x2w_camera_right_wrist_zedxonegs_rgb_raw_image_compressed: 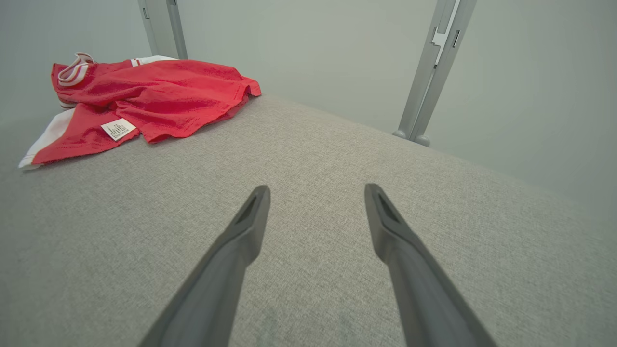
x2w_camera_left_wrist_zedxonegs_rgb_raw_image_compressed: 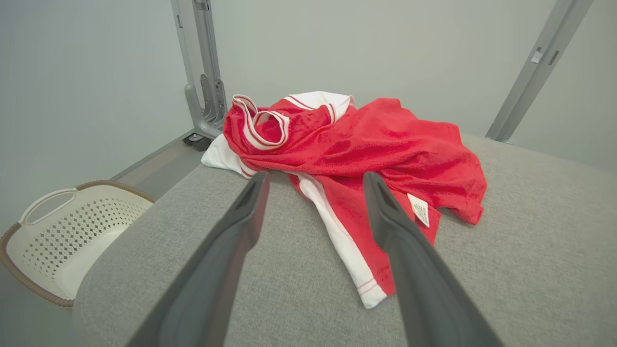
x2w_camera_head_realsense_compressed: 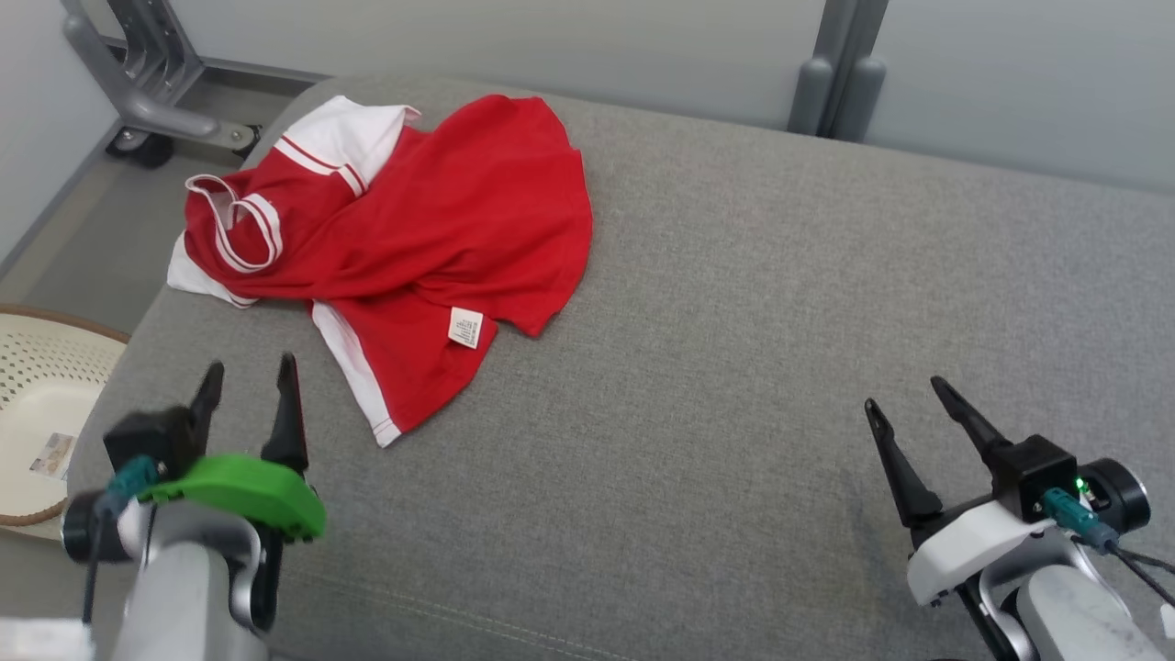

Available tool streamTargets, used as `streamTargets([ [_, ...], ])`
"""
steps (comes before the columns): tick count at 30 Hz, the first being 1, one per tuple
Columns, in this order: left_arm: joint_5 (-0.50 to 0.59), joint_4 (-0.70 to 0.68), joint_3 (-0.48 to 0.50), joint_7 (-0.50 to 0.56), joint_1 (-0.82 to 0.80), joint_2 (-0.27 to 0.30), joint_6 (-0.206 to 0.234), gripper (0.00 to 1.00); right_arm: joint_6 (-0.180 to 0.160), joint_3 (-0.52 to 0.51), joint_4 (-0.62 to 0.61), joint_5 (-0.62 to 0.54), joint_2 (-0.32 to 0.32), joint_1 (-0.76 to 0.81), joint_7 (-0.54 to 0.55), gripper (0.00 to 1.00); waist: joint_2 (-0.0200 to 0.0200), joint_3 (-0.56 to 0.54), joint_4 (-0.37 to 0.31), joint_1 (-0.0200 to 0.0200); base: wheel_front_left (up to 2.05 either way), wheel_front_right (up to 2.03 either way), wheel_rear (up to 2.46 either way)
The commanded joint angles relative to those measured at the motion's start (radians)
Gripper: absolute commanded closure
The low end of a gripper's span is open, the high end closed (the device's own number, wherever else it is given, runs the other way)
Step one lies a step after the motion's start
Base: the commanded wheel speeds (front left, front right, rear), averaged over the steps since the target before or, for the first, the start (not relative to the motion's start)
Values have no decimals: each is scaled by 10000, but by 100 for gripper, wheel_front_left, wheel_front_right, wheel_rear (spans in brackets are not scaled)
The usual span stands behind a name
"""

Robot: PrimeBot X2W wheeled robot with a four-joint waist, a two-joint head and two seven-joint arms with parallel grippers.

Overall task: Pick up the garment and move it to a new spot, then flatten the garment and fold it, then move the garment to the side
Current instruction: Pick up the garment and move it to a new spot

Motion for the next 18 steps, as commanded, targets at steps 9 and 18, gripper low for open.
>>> streamTargets([
  [9, -243, 1813, 168, 1825, -4323, 970, 111, 0, -5, 287, -854, 69, -1022, -1251, -31, 0, 0, 3371, -1112, 0, 0, 0, 0],
  [18, -831, 4058, 747, 2947, -6427, 2023, 203, 0, -6, 453, -1209, 247, -1042, -1519, -31, 0, 0, 4362, -2049, 0, 0, 0, 0],
])
